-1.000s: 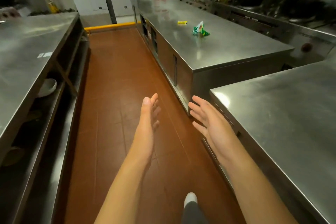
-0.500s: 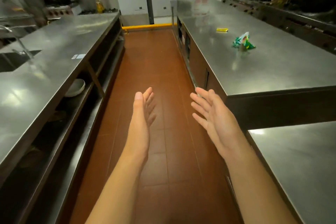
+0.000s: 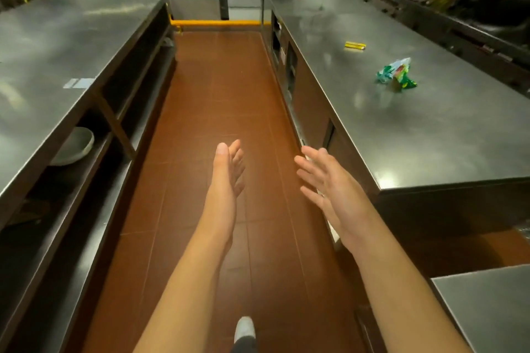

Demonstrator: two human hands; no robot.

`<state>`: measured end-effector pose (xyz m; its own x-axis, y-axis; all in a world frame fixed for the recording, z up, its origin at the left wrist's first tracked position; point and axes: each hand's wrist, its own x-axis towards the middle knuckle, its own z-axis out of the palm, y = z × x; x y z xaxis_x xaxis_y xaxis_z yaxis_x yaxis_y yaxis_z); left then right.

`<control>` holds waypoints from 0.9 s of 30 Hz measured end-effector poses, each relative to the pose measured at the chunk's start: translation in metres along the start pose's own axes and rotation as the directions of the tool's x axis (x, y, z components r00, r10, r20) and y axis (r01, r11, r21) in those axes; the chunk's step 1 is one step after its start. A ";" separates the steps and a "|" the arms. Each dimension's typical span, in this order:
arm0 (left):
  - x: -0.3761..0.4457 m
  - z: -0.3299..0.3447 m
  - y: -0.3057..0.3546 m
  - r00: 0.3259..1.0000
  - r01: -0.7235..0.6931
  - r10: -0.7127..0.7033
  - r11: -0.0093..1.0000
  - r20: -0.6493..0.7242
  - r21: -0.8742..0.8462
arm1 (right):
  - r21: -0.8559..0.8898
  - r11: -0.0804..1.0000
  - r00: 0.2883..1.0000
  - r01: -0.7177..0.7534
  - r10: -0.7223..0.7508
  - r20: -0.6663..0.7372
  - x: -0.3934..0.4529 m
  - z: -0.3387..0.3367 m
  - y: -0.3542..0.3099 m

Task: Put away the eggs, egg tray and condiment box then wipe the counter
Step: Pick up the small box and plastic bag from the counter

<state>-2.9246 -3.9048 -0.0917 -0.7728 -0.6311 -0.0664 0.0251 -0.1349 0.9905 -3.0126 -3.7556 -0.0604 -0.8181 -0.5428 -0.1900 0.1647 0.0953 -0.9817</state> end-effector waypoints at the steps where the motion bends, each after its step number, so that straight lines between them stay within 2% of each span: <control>1: 0.022 0.001 0.006 1.000 -0.012 0.012 1.000 0.015 -0.002 | 0.002 1.000 1.000 0.024 -0.024 -0.014 0.017 0.002 -0.009; 4: 0.082 0.003 0.025 0.997 -0.057 0.056 0.998 0.062 0.021 | 0.025 0.996 0.994 0.090 -0.088 -0.067 0.065 0.004 -0.027; 12: 0.187 0.009 0.028 0.992 -0.019 0.019 1.000 0.124 0.001 | 0.097 0.995 0.998 0.023 -0.017 -0.064 0.168 0.011 -0.032; 17: 0.269 0.025 0.031 0.996 -0.027 0.024 0.999 0.084 0.036 | 0.141 0.989 0.998 0.036 -0.030 -0.047 0.256 0.001 -0.043; 22: 0.359 0.038 0.056 0.995 -0.100 0.097 0.989 0.025 0.111 | 0.186 0.980 0.998 0.069 -0.070 0.003 0.359 -0.008 -0.076; 27: 0.439 0.052 0.078 0.984 -0.170 0.175 0.981 -0.038 0.092 | 0.205 0.971 0.986 0.123 -0.142 0.083 0.452 -0.010 -0.113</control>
<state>-3.2947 -4.1524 -0.0368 -0.7319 -0.6736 0.1030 0.0982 0.0453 0.9941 -3.4063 -4.0035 -0.0356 -0.7848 -0.6180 -0.0468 0.1722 -0.1450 -0.9743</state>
